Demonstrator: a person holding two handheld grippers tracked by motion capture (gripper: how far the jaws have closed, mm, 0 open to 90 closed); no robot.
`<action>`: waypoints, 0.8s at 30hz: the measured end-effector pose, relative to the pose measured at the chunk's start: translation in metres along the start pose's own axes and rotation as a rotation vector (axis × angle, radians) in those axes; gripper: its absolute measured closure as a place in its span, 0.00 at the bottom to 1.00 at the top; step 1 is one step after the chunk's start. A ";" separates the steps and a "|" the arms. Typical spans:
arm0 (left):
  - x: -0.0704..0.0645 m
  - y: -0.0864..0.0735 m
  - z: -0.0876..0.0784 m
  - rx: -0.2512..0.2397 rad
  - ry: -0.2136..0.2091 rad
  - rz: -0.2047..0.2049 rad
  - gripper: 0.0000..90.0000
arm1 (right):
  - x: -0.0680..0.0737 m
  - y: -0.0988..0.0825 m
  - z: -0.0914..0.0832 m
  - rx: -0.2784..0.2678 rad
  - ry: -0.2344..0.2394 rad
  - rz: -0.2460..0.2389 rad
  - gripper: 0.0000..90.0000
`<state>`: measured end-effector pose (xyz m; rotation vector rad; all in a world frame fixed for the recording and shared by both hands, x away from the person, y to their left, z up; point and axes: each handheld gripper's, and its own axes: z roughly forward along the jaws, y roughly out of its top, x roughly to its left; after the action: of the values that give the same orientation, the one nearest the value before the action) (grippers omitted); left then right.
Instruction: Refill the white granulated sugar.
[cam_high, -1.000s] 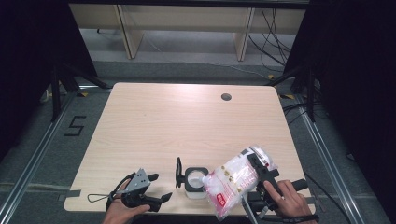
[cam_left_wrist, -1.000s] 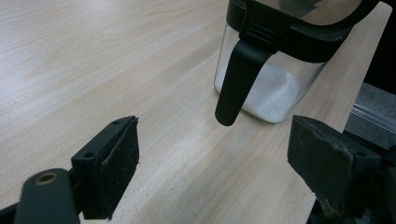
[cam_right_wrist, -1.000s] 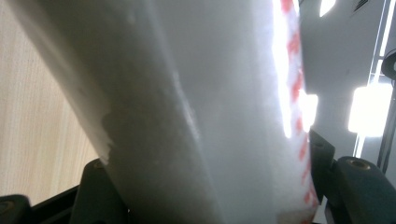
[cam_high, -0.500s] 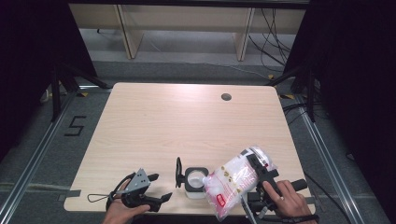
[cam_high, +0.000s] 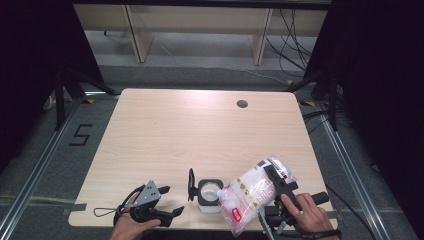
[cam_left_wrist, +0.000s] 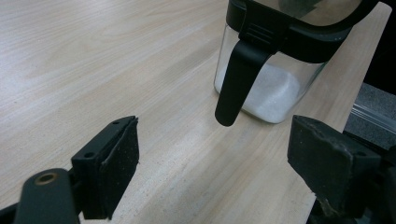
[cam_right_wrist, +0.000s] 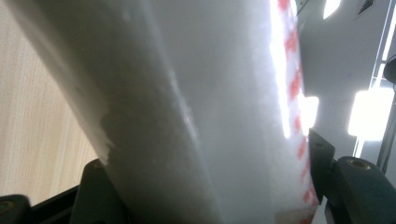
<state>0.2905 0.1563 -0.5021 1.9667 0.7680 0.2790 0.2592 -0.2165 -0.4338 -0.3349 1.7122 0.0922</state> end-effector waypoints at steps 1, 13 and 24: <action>0.000 0.000 0.000 0.000 0.000 0.001 0.18 | -0.001 0.000 0.001 -0.007 0.000 -0.015 0.43; 0.000 0.000 0.000 -0.002 0.002 0.001 0.18 | -0.001 0.001 0.002 -0.020 -0.016 -0.047 0.43; 0.002 0.001 -0.001 0.003 0.000 0.029 0.18 | -0.003 0.000 0.001 -0.001 0.012 -0.047 0.43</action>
<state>0.2921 0.1580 -0.5013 1.9822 0.7408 0.2959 0.2601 -0.2155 -0.4313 -0.3773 1.7150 0.0569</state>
